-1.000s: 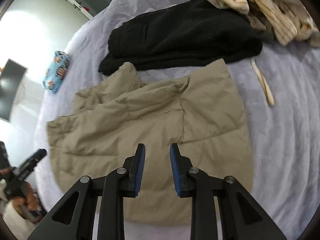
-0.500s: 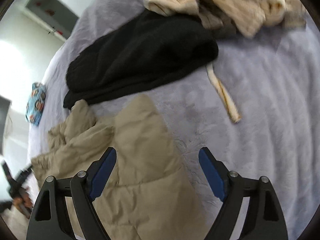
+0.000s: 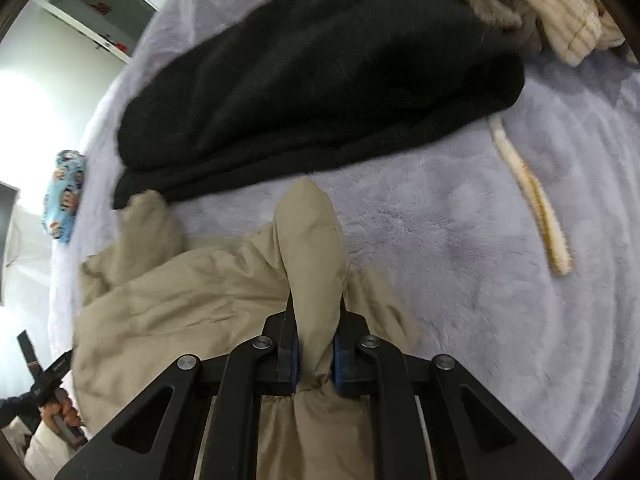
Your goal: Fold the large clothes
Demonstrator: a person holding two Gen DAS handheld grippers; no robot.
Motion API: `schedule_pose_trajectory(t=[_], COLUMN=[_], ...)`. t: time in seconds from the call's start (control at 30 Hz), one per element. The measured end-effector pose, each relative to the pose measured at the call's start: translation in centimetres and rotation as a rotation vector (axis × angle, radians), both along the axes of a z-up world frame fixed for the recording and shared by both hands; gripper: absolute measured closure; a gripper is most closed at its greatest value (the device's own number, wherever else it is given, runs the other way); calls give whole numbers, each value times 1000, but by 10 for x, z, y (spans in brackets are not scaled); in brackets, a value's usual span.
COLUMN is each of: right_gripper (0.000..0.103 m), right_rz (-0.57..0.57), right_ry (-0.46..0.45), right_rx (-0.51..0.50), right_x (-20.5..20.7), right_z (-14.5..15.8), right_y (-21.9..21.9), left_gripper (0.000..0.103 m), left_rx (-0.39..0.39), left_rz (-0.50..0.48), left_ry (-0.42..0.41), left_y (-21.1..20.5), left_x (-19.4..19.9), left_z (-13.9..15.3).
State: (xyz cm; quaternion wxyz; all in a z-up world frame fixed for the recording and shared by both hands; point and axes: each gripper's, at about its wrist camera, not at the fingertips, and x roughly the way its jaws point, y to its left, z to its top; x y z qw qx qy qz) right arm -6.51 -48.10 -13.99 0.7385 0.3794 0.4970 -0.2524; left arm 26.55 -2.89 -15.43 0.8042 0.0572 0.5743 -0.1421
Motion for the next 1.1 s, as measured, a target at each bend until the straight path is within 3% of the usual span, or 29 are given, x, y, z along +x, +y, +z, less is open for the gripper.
schedule_pose_trajectory(t=[0.13, 0.2, 0.27, 0.33, 0.43, 0.53, 0.67, 0.73, 0.83, 0.97, 1.1], right_gripper=[87, 80, 56, 47, 48, 79, 80, 80, 80, 83, 84], right_rz=[1, 9, 36, 52, 55, 107, 246, 328, 391, 378, 321], right_ry=[51, 70, 110, 107, 55, -44, -107, -111, -104, -72, -38], right_rx=[-33, -49, -92, -156, -238, -198, -41, -15, 18, 3, -57], right_x=[11, 13, 13, 8, -6, -10, 11, 27, 51, 63, 57], right_z=[-13, -5, 11, 33, 66, 85, 68, 58, 37, 14, 10], right_y=[1, 2, 5, 9, 18, 36, 71, 94, 119, 113, 86], left_gripper=[84, 84, 84, 84, 84, 84, 84, 84, 84, 84, 84], left_rx=[62, 79, 71, 47, -10, -106, -167, -169, -147, -73, -57], left_rz=[21, 9, 1, -24, -90, -177, -323, -377, -376, -324, -249], left_ry=[-34, -80, -120, -181, -209, -175, -112, -83, -60, -85, -102], left_y=[-9, -8, -2, 4, 4, -13, -62, -90, -115, -120, -89], left_x=[0, -6, -13, -25, -45, -67, -94, -106, -111, -94, -73], left_z=[7, 26, 47, 75, 102, 112, 101, 84, 59, 26, 28])
